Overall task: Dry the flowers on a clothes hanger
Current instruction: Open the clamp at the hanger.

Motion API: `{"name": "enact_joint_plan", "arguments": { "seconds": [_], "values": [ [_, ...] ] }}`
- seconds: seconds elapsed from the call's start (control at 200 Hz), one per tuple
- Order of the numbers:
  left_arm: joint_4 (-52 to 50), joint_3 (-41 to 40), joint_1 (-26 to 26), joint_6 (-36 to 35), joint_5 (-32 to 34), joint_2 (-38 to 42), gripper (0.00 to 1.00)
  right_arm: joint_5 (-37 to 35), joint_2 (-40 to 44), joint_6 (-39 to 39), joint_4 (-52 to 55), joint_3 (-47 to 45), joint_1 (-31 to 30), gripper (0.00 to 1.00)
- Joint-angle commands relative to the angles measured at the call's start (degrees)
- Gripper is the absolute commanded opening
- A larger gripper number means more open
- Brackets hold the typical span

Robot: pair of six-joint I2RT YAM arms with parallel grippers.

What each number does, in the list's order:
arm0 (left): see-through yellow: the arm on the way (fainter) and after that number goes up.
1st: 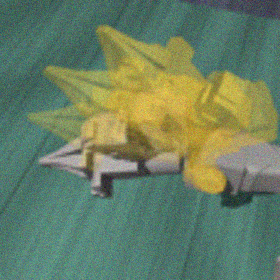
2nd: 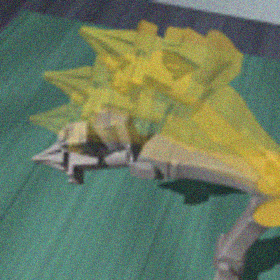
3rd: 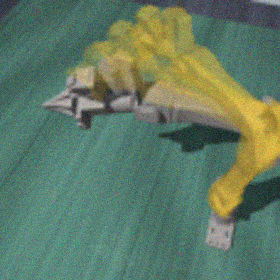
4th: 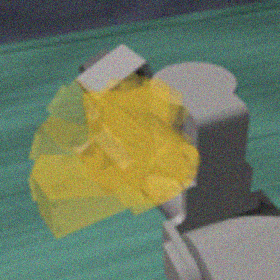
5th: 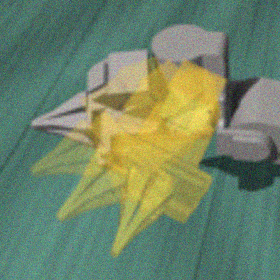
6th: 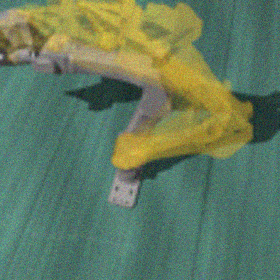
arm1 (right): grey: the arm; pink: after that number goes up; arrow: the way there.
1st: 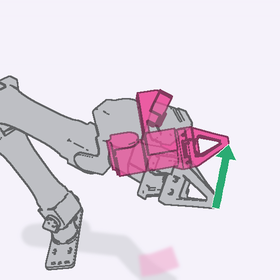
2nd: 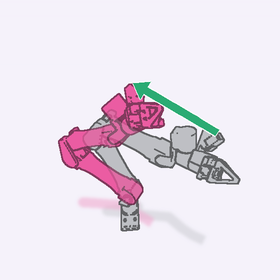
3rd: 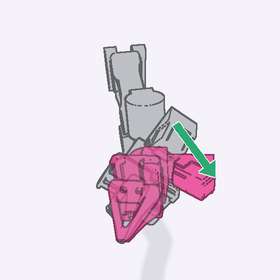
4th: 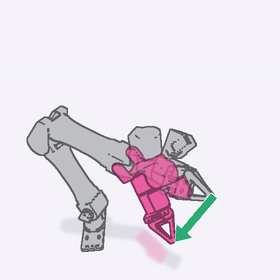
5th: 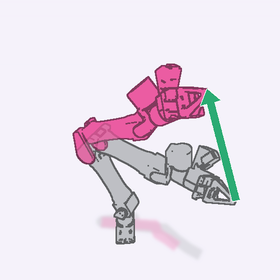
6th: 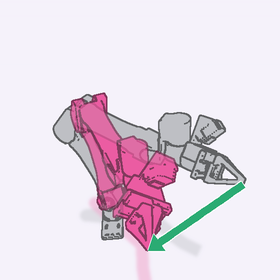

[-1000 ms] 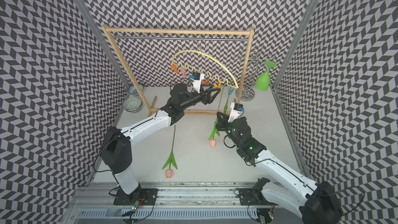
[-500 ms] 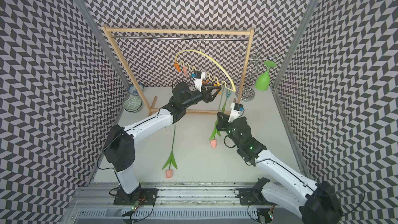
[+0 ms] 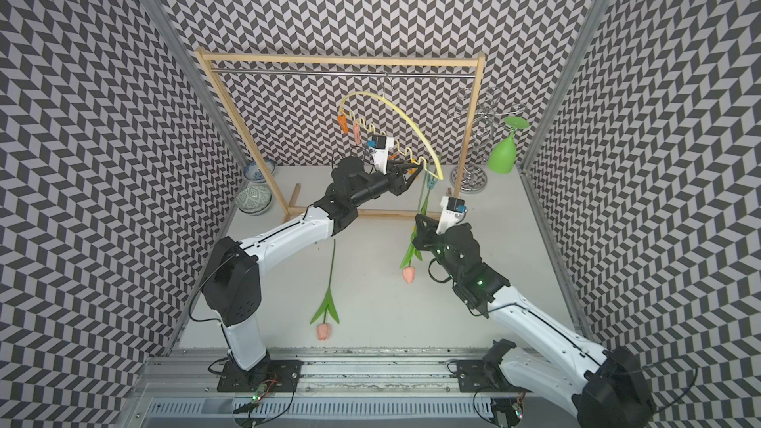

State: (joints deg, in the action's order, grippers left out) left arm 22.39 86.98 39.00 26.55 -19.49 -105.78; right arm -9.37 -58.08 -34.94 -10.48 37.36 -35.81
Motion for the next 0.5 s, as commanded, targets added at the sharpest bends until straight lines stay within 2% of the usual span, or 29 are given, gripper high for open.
{"name": "enact_joint_plan", "arguments": {
  "seconds": [0.0,0.16,0.496],
  "values": [
    [-0.6,1.8,0.5,-0.6,1.1,0.4,0.46,0.4,0.4,0.6,-1.5,1.0,0.3,0.0],
    [-3.0,2.0,0.4,-0.8,3.3,1.0,0.6,0.6,0.3,0.5,-1.6,1.0,0.3,0.0],
    [-4.6,0.3,0.4,-0.3,5.6,3.1,0.61,0.2,-0.1,0.3,-1.1,0.9,0.3,0.0]
  ]
}}
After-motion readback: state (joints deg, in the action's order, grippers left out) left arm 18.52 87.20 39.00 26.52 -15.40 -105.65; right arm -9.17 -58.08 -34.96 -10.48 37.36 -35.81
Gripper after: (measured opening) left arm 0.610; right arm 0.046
